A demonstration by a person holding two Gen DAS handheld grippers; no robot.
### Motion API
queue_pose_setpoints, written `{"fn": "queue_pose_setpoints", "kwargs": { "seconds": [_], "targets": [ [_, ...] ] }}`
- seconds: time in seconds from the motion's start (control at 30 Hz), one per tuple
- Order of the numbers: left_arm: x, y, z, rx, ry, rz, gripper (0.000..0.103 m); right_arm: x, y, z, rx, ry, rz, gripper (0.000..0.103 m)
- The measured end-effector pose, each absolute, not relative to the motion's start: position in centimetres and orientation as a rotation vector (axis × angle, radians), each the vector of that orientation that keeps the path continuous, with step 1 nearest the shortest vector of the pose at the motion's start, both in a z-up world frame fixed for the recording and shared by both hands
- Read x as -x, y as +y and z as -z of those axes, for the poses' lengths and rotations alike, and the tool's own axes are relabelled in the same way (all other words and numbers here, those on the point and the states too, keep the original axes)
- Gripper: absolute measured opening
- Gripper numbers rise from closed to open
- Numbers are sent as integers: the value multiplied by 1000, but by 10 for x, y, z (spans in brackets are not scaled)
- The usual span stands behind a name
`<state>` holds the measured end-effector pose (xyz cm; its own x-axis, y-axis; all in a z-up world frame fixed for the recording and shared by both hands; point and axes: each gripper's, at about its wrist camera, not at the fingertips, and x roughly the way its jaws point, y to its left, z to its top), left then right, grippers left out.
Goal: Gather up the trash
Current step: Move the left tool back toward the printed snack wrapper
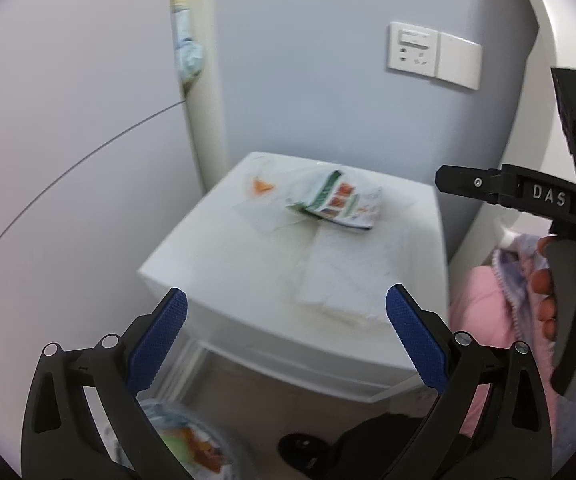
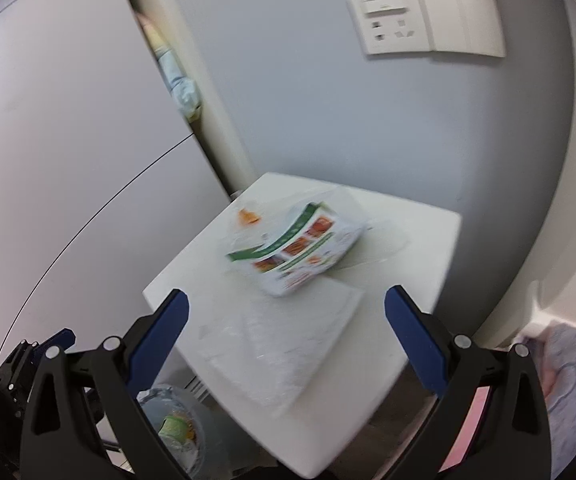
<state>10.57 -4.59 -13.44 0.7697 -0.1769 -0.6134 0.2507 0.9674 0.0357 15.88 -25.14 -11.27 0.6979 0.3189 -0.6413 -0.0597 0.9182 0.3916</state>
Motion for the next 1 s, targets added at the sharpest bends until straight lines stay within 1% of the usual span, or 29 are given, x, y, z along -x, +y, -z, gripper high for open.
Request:
{"fn": "queue_pose_setpoints", "kwargs": {
  "seconds": [0.2,0.37,0.5,0.63,0.77,1.0],
  "targets": [
    [-123,-65,132,-124,650,271,97,-162,-270,114,-322,723,-209,96],
    [-139,-74,129,-113,658,334,97,-173,-277,118,-319,763,-255,96],
    [-155,-76,127,-111,660,343,97,-188,-288,131,-424,835,-262,96],
    [-177,-71,132,-64,729,360,97,-202,-296,142,-489,839,-262,96],
    [-197,-66,141,-26,782,370,97,-219,-299,158,-562,888,-290,96],
    [-235,-59,159,91,854,391,97,-243,-285,183,-610,947,-295,96]
  ]
}}
